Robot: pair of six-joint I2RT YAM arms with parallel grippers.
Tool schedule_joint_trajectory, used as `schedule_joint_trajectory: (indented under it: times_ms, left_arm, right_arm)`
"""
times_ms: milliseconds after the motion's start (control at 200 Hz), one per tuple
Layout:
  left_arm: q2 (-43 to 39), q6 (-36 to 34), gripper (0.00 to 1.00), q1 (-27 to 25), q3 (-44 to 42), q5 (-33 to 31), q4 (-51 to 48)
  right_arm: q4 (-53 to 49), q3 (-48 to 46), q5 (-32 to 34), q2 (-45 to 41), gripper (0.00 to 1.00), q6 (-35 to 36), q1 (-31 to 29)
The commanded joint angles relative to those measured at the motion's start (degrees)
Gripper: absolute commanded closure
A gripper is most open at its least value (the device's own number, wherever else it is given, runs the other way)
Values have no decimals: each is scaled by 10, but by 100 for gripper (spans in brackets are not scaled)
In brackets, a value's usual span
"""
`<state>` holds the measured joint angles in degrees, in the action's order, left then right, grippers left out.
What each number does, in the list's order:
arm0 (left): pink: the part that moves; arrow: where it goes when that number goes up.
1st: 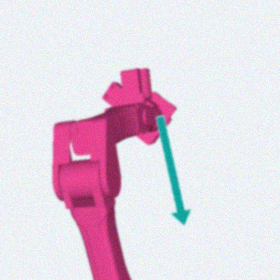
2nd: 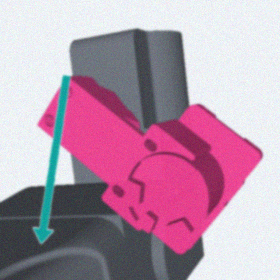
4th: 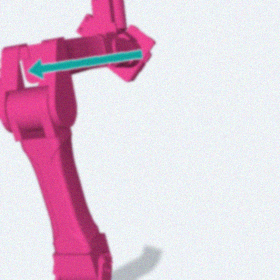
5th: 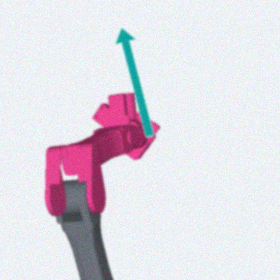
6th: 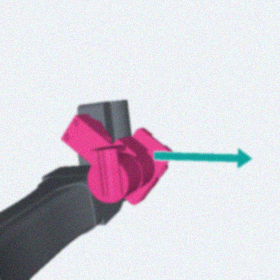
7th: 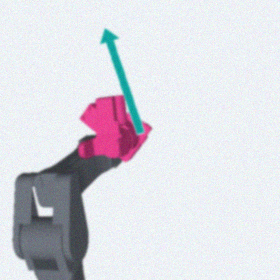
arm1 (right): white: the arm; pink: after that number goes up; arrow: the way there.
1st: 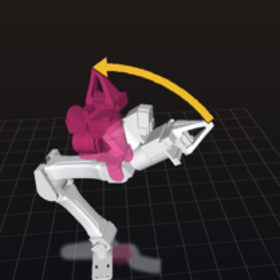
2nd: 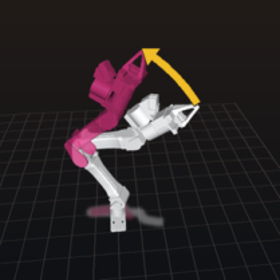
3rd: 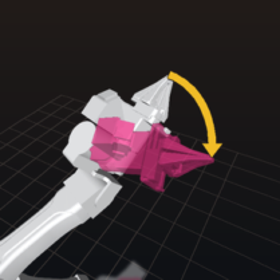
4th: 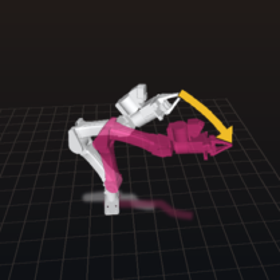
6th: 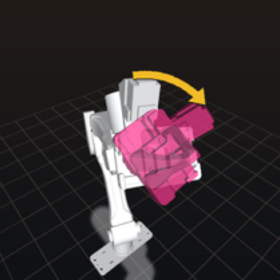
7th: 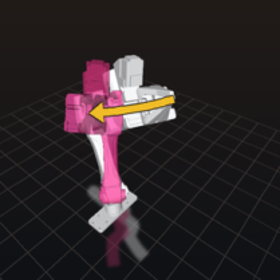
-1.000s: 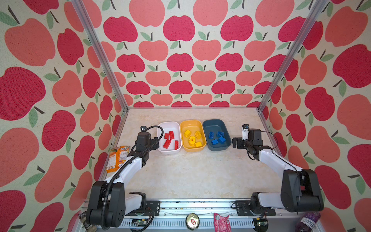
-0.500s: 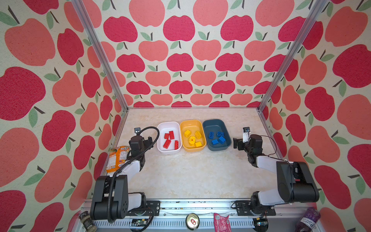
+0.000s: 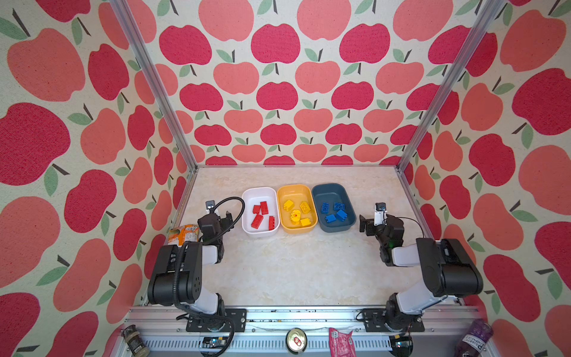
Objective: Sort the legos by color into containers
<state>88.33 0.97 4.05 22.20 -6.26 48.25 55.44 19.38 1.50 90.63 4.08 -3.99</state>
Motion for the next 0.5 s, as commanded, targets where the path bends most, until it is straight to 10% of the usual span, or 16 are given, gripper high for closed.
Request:
schedule_joint_trajectory:
  times_ms: [0,495]
  left_arm:
    - [6,10,8,3,-8,-10,49]
    - [41,-2,6,-8,-12,-24,89]
  right_arm:
    - [15,12,7,1,1,2,2]
    - [46,-1,79,4,1,8,-19]
